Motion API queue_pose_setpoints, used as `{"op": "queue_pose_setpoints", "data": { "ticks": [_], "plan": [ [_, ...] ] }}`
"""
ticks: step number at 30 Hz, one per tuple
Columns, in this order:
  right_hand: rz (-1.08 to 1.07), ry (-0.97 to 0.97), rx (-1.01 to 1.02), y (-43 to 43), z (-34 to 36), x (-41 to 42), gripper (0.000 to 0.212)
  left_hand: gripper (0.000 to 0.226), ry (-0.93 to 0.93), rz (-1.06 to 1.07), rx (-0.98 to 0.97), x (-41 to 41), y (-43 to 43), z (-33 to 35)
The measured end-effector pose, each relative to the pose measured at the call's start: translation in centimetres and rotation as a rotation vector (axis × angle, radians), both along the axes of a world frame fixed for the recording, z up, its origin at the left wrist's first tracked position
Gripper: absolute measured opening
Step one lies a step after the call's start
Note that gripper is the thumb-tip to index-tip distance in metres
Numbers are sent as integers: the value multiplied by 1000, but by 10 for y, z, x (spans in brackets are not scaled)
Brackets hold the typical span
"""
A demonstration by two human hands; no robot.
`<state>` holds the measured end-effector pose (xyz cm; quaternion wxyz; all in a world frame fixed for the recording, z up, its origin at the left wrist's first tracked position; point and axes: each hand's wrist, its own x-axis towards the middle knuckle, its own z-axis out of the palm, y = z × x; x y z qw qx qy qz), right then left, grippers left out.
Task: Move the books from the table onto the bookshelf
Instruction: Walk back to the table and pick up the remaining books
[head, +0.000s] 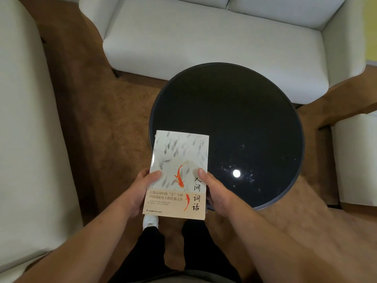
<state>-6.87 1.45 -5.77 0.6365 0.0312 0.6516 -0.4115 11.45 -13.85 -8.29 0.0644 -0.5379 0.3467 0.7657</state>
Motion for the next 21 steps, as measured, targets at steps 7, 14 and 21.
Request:
{"op": "queue_pose_setpoints", "data": {
  "ticks": [7,14,21],
  "plan": [
    [-51,10,18,3,4,19,72,54,26,-52,23,19,-4,3],
    [-187,-53,40,-9,12,40,52,62,48,-24,81,28,-9,6],
    [-154,1,-34,-22,36,61,48,89,187,11,78,60,-19,17]
  ]
}}
